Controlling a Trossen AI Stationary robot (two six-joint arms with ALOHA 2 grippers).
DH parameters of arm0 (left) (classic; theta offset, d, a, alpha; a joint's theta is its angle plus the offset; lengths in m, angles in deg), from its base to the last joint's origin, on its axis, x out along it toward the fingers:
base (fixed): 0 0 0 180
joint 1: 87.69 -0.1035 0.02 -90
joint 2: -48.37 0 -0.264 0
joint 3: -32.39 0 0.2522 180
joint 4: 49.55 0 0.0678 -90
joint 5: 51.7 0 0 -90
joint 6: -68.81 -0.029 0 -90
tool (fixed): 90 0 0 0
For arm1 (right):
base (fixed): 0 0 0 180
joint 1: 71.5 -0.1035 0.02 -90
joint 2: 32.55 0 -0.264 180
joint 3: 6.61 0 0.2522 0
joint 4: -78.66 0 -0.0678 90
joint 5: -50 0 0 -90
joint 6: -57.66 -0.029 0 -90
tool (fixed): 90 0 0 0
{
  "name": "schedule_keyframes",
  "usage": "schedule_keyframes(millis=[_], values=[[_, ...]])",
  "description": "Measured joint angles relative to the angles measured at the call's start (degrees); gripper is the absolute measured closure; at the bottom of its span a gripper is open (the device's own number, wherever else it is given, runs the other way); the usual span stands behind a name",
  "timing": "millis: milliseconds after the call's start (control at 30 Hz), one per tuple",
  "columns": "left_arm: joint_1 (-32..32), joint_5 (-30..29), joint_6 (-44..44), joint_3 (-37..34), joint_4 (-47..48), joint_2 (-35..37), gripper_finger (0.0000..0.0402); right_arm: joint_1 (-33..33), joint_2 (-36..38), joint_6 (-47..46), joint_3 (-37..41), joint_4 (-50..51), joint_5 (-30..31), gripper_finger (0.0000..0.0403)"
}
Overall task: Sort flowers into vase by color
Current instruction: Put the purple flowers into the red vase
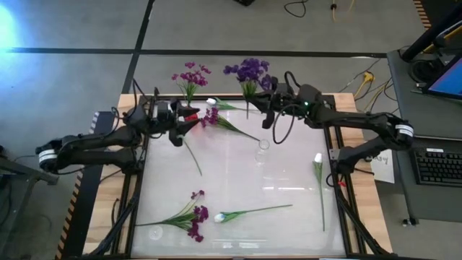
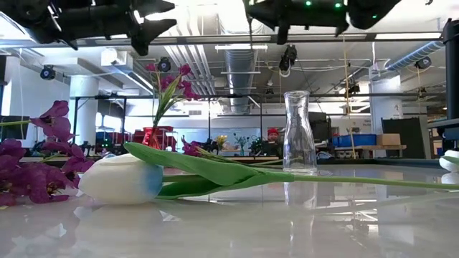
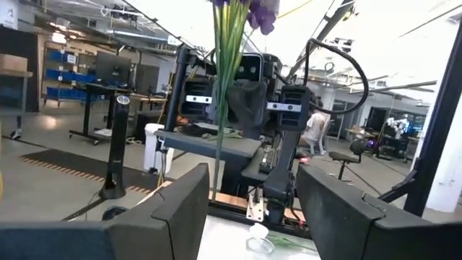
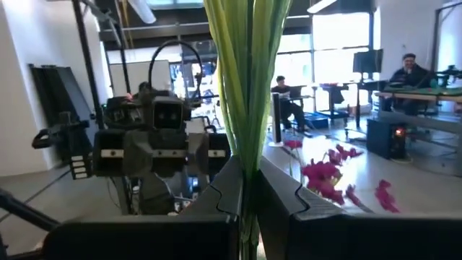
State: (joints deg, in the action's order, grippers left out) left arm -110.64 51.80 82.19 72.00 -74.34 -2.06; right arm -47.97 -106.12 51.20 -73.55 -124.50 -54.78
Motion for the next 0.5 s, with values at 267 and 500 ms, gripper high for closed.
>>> schedule_keyframes(millis=[267,500], values=[[4.1,0.8,-3.0,2.1,-7.4,-8.1,0.0207,-2.3,-9.1,-0.3,-9.0,0.1,-6.6,0.0385],[5.0,0.8,-5.2,5.9,-6.5,-12.7,0.0207,-5.0,-14.9,-1.2,-14.5,0.2,-11.3,0.0385]])
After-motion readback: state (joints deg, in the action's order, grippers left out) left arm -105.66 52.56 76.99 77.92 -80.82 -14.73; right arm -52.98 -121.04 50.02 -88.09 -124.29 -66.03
